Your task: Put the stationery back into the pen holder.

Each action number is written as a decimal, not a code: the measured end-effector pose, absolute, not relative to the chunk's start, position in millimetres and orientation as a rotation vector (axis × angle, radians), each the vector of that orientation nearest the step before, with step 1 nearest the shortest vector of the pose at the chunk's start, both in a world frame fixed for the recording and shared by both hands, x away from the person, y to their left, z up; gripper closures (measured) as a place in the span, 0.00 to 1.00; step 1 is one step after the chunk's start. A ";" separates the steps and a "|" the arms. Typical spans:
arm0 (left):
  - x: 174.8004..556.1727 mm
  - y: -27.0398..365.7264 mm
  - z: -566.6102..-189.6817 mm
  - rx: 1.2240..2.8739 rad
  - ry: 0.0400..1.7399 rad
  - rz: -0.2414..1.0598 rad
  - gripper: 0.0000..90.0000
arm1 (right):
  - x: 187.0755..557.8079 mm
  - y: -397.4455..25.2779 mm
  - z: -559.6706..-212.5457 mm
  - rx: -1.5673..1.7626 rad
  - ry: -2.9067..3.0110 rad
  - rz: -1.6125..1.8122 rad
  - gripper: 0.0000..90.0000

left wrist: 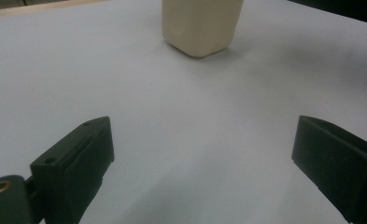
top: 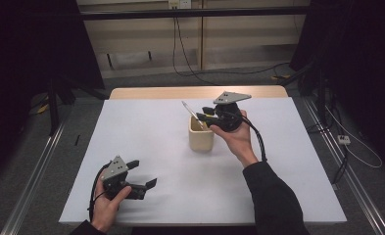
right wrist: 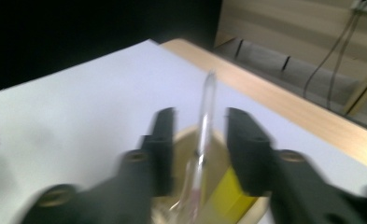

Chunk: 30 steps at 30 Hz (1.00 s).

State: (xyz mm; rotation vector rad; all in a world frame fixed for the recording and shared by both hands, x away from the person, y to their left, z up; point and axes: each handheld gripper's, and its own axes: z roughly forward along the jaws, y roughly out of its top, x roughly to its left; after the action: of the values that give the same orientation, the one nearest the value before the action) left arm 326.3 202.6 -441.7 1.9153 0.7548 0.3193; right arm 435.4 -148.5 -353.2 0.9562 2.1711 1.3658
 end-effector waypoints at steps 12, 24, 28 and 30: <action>326.2 202.2 -441.8 1.916 0.757 0.316 0.06 | 434.8 -147.9 -373.2 0.988 2.293 1.182 0.96; 326.4 202.8 -441.6 1.915 0.756 0.319 0.06 | 432.9 -150.4 -369.9 0.978 2.237 1.175 0.98; 326.1 201.8 -441.6 1.916 0.755 0.315 0.06 | 431.2 -146.1 -370.1 0.943 2.330 1.219 1.00; 326.2 201.9 -441.7 1.917 0.756 0.315 0.06 | 431.8 -141.8 -373.8 0.945 2.355 1.153 1.00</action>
State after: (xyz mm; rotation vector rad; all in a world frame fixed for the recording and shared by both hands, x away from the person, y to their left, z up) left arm 326.2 201.9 -441.7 1.9166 0.7558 0.3155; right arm 431.8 -141.8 -373.8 0.9452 2.3549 1.1534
